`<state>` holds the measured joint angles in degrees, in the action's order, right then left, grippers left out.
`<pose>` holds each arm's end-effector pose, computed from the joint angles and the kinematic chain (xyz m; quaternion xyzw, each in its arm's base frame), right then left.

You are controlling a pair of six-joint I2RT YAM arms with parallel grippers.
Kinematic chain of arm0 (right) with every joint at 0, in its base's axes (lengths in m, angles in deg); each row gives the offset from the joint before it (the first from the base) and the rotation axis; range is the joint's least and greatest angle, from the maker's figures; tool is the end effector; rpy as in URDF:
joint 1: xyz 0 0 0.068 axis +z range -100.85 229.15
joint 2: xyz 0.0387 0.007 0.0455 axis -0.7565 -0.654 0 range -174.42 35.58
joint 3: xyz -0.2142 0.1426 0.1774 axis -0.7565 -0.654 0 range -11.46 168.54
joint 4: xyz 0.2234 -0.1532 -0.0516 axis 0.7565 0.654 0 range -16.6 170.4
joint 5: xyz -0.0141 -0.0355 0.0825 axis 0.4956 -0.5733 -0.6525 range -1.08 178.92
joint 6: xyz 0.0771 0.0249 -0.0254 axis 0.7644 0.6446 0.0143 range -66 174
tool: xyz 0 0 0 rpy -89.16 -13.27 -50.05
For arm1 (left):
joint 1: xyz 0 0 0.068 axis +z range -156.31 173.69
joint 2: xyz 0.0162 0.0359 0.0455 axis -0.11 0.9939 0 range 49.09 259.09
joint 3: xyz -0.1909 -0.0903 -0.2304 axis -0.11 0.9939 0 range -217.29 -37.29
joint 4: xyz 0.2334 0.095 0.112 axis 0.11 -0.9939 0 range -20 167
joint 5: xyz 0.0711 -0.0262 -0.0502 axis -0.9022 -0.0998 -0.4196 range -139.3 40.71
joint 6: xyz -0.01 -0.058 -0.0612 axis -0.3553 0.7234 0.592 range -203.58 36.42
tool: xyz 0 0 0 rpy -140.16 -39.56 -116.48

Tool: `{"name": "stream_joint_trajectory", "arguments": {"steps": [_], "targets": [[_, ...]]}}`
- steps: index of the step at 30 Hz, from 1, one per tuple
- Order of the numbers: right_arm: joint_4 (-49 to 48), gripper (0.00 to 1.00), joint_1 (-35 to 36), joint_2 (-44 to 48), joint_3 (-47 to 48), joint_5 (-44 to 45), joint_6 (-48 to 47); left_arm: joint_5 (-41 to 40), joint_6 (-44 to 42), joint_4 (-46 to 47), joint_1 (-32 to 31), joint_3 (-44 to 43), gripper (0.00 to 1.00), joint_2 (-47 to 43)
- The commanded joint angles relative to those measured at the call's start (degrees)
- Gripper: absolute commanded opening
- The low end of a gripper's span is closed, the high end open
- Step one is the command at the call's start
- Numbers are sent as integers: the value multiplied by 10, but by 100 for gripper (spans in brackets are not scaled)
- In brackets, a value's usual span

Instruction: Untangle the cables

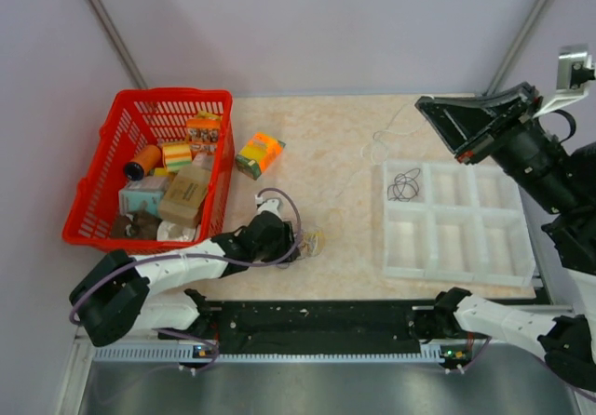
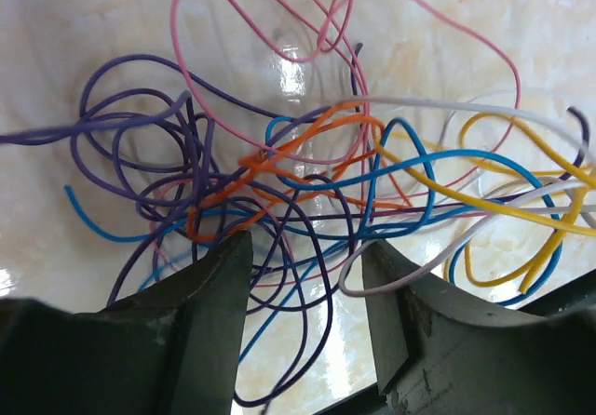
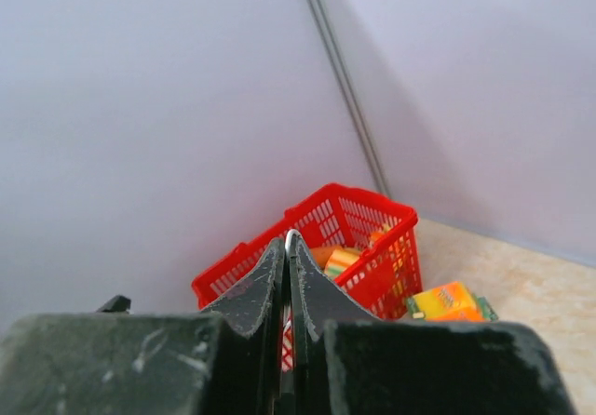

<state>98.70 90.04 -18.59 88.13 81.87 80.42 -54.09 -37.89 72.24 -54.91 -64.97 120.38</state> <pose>0.0851 0.0858 0.6390 -0.1220 0.5608 0.4827 0.6616 0.1705 -0.1838 0.1554 0.0088 0.9340 -0.2338 0.2702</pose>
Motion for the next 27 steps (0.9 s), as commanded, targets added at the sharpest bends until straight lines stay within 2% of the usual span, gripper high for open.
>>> {"name": "stream_joint_trajectory", "arguments": {"steps": [1,7,13,17,23,27], "targets": [[14,0,2,-15,60,48,-57,-34,-10,-12,3,7,55,-41],[7,0,3,-34,176,46,-94,-54,-22,-37,4,2,55,-50],[-10,0,2,-32,260,85,-135,-61,-23,-44,5,7,56,-50],[-36,0,2,-21,234,91,-155,-62,-23,-43,5,11,55,-57],[-27,0,3,-10,257,207,-246,-72,-32,-61,9,3,56,-61],[-51,0,3,25,200,230,-261,-72,-35,-55,9,8,56,-70]]}}
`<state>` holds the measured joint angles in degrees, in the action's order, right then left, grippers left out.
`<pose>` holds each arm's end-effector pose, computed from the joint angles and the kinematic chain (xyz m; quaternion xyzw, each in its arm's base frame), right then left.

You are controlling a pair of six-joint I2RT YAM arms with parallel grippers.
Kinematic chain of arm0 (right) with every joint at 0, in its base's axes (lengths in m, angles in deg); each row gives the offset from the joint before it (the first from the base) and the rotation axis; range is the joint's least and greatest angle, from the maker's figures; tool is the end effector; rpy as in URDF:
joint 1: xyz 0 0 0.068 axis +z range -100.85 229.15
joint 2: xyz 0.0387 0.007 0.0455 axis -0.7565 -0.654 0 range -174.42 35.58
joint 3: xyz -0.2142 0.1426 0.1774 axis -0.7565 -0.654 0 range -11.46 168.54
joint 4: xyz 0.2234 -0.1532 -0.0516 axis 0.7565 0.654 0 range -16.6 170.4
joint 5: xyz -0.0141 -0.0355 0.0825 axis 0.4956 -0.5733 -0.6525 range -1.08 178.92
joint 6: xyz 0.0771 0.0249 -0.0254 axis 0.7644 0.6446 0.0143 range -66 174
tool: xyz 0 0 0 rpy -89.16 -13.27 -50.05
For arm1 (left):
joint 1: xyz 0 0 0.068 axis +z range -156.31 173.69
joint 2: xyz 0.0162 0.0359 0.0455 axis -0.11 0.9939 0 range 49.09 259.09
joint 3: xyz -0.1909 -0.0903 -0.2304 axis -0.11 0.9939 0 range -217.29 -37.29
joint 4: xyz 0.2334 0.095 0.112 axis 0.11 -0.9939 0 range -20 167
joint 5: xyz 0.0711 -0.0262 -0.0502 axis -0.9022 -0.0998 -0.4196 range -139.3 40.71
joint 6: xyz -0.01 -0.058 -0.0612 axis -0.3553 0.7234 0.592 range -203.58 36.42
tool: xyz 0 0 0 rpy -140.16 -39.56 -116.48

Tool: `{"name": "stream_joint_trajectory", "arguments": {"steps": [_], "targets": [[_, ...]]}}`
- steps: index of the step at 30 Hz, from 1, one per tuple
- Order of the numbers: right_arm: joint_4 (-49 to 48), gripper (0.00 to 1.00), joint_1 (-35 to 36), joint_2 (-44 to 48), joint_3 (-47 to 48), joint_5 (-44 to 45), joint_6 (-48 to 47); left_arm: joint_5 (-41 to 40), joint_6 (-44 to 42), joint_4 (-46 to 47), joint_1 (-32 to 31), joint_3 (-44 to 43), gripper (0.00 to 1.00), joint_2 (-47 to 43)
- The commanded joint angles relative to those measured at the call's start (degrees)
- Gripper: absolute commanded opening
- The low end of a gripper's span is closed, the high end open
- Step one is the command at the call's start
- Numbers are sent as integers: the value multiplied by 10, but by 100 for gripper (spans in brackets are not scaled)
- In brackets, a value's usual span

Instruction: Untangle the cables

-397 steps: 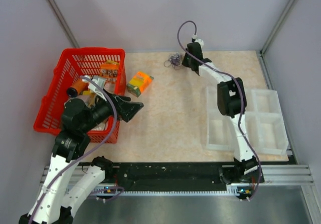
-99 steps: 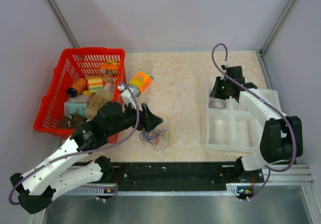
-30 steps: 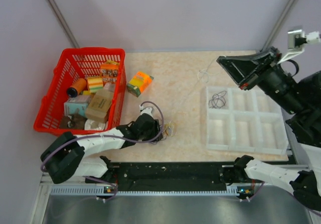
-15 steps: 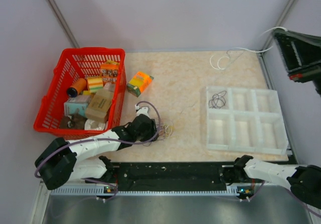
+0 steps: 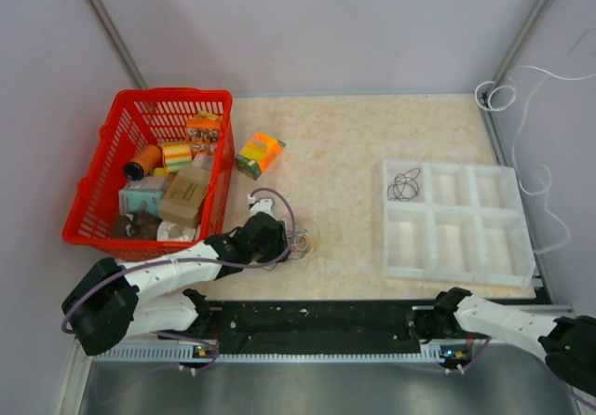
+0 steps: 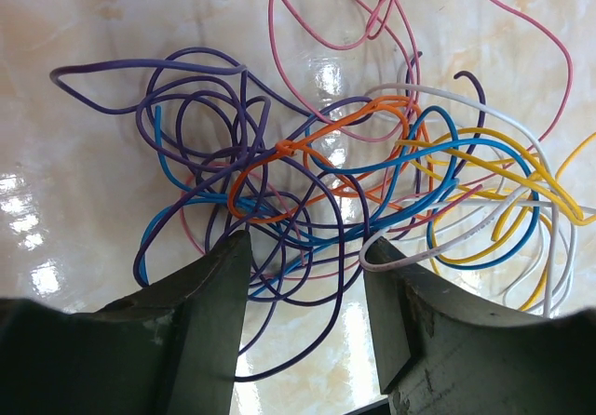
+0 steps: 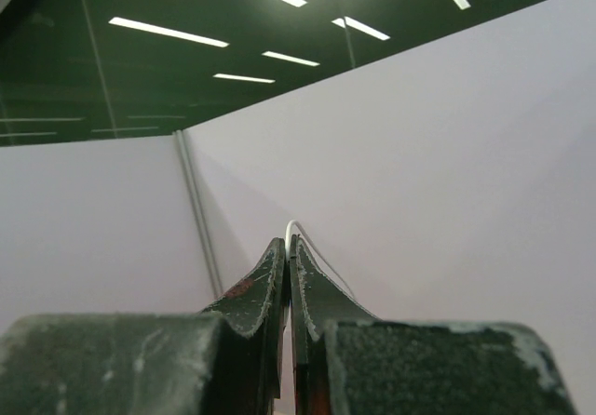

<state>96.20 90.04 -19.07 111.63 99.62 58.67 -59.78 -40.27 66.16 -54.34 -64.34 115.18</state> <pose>-0.0011 -0.0193 0.7315 -0.0348 0.3841 0.3244 0.8637 0.1649 -0.1629 0.1623 0.0072 0.9359 -0.1844 0.3001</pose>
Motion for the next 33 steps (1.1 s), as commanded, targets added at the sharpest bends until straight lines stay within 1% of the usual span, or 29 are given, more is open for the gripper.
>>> {"name": "stream_joint_trajectory", "arguments": {"steps": [1,5,7,10,12,14,18,21,28,30,33], "targets": [[-23,0,3,40,-63,59,-43,-14,-10,6,2,0,56,-19],[-18,0,2,80,-192,108,-43,-2,-14,-2,3,-20,56,-19],[5,0,2,98,-243,142,-43,4,-16,-9,3,-31,55,-23],[28,0,2,134,-309,158,-42,1,-25,-24,2,-42,55,-37],[53,0,2,144,-323,166,-34,-2,-30,-30,3,-44,55,-48],[68,0,2,148,-312,163,-24,-2,-33,-30,3,-47,56,-54],[70,0,3,139,-287,116,8,-2,-35,-35,3,-63,55,-52],[71,0,2,136,-328,91,38,0,-33,-33,2,-66,56,-54],[71,0,2,164,-431,85,82,2,-38,-45,3,-68,57,-76],[72,0,2,173,-442,88,85,-4,-45,-52,3,-70,57,-82],[75,0,2,163,-422,79,78,-9,-50,-53,3,-74,58,-84]]}}
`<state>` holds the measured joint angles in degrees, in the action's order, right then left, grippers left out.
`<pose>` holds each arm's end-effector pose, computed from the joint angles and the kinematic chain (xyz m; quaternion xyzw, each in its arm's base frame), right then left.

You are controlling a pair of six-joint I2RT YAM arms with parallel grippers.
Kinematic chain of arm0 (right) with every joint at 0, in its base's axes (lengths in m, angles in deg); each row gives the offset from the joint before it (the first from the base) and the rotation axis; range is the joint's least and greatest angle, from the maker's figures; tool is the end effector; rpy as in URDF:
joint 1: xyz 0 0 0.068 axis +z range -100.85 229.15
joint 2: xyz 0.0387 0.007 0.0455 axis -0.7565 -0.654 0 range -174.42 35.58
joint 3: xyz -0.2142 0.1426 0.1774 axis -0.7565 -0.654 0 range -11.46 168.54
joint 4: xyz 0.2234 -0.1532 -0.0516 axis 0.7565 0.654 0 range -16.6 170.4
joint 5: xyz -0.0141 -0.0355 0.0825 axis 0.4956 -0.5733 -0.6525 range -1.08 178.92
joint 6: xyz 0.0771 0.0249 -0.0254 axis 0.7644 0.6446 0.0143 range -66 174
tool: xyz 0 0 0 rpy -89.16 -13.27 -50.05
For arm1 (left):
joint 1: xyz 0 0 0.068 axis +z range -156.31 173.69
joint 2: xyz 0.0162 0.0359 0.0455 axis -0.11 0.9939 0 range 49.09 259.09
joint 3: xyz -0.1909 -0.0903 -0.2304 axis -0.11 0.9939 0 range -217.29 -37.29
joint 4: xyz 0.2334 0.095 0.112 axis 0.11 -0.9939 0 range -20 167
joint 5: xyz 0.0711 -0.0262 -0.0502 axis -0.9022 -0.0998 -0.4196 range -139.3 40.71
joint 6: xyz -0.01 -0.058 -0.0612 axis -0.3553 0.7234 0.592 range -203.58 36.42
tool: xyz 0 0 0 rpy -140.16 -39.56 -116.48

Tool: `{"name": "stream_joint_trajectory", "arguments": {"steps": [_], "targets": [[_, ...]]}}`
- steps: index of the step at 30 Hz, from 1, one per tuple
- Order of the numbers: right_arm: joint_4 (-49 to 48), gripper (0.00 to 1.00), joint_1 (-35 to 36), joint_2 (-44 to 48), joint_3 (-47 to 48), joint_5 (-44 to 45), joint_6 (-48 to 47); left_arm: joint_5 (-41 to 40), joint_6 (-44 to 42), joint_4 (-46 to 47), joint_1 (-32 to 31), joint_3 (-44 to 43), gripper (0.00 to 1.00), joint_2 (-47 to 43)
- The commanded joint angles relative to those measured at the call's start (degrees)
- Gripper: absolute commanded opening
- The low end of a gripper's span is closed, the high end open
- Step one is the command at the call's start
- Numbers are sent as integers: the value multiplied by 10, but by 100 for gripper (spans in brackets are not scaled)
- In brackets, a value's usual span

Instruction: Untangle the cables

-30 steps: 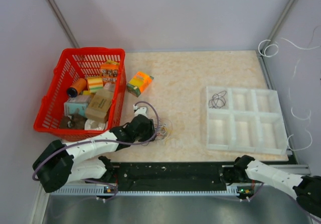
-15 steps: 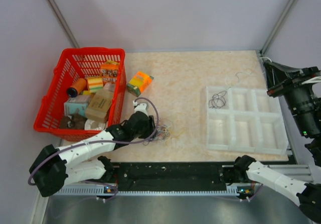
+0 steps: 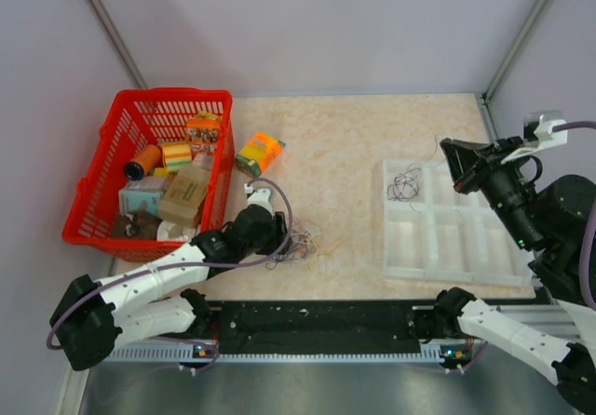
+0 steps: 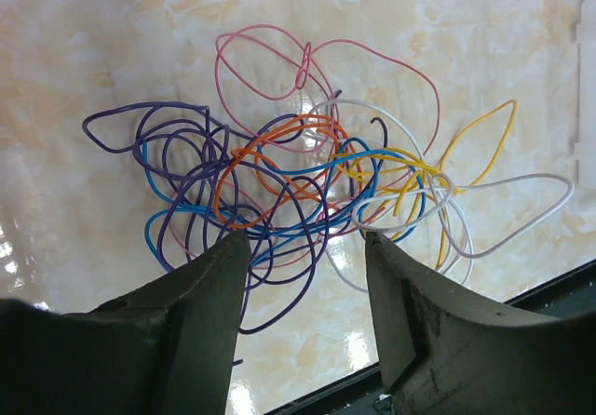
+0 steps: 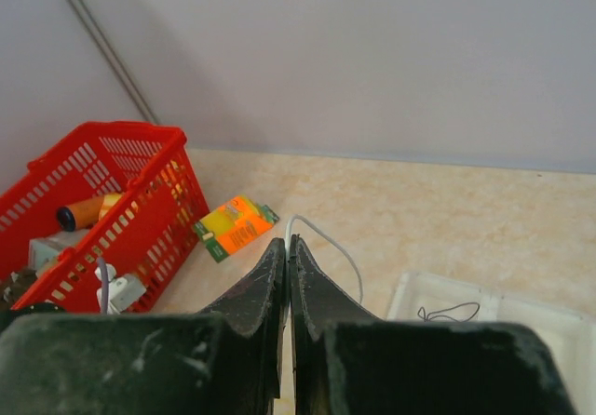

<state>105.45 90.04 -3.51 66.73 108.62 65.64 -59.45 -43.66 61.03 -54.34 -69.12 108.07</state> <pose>0.0850 0.0404 0.5340 -0.0408 0.6638 0.2250 0.7121 0.1634 -0.1618 0.2087 0.0295 0.9140 -0.2168 0.3416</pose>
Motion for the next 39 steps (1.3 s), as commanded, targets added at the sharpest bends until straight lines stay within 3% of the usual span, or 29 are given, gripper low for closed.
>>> {"name": "stream_joint_trajectory", "arguments": {"steps": [1,9,13,17,21,27,32,36,39], "targets": [[-17,0,2,1,43,-14,7,-13,-17,-1,3,-28,58,-12],[-19,0,2,-39,124,-45,1,-5,-5,4,3,-25,58,-16],[-20,0,2,-16,53,-43,30,-3,-5,-1,3,-22,60,-30],[-12,0,3,44,-77,-20,70,3,-12,-11,3,-28,61,-44],[38,0,2,81,-151,28,105,3,-20,-20,3,-48,62,-52],[149,0,2,90,-147,140,123,-2,-28,-38,3,-84,63,-59],[190,0,2,82,-171,148,163,-14,-33,-49,2,-93,65,-77],[278,0,3,42,-176,226,198,-22,-34,-59,2,-91,66,-96],[296,0,2,36,-168,233,203,-27,-35,-64,3,-89,67,-110]]}}
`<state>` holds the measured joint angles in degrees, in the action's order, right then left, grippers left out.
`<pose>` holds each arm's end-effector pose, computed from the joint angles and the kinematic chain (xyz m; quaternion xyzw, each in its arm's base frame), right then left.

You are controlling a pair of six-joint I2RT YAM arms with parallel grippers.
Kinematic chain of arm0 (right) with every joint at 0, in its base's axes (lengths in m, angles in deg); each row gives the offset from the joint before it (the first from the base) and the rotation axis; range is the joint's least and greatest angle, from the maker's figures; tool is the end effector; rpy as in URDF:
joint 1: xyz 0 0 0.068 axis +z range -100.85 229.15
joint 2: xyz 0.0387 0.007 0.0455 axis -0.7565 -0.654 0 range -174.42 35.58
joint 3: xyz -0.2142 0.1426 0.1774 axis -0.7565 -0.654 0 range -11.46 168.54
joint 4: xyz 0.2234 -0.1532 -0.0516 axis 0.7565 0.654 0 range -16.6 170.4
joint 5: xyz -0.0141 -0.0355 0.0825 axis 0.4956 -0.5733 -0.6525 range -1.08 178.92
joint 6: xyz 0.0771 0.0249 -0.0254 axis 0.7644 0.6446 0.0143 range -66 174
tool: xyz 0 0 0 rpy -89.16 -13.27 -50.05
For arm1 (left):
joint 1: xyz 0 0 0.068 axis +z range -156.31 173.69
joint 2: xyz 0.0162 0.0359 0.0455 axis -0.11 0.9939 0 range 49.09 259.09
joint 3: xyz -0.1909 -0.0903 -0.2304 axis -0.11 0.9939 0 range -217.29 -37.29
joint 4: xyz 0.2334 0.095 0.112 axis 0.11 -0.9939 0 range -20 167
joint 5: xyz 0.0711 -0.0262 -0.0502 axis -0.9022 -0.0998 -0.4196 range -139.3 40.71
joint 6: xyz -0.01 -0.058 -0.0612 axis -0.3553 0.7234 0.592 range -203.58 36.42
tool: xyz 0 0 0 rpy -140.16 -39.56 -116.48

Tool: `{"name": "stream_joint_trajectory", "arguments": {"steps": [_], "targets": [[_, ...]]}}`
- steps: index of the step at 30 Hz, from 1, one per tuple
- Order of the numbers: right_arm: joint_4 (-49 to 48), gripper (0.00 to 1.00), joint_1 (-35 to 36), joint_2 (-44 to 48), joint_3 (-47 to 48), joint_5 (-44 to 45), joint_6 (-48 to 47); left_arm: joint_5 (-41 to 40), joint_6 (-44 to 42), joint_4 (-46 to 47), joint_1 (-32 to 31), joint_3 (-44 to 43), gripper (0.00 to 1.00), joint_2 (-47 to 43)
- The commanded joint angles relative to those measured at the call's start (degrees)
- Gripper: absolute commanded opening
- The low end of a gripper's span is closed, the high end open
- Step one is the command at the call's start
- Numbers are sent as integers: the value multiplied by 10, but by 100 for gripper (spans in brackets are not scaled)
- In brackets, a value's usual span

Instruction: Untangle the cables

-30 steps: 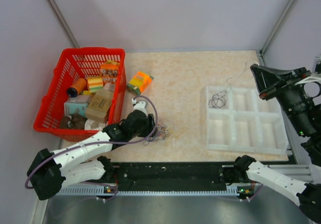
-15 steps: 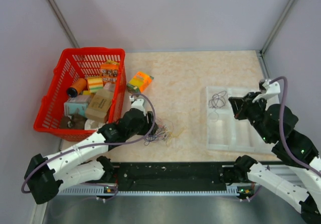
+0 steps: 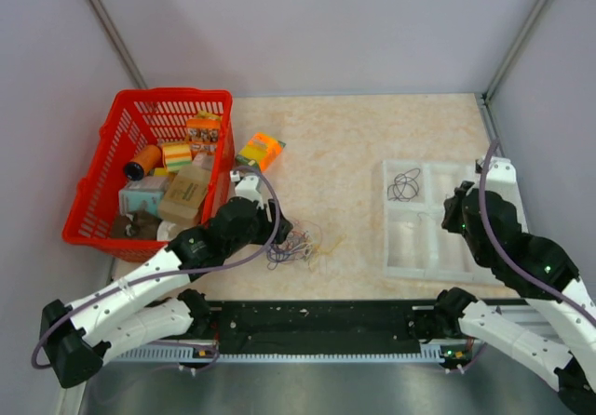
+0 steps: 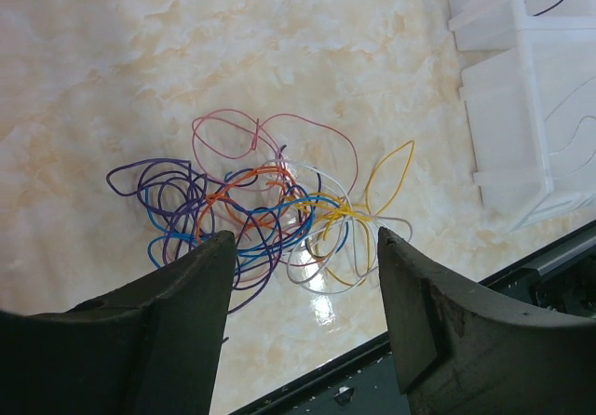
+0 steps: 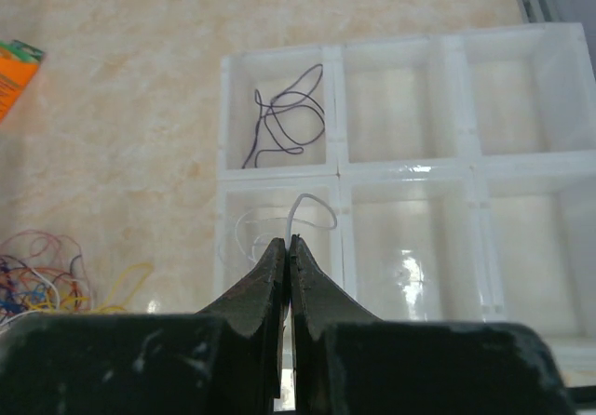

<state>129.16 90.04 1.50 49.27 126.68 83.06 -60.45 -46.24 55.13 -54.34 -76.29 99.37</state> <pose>0.0975 0.0240 0.3899 0.0790 0.8283 0.0461 0.5528 0.1549 -0.1505 0.2755 0.0354 0.8757 -0.2584 0.4063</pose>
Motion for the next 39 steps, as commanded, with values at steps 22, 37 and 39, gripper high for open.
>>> {"name": "stream_joint_trajectory", "arguments": {"steps": [22,37,39], "targets": [[-173,0,-98,-215,-214,-214,117,70,-30,20,3,-44,74,3],[-81,59,11,-183,-76,-184,91,125,-5,57,3,-20,67,51],[-122,60,31,-193,-76,-208,81,126,1,70,3,-9,66,45]]}}
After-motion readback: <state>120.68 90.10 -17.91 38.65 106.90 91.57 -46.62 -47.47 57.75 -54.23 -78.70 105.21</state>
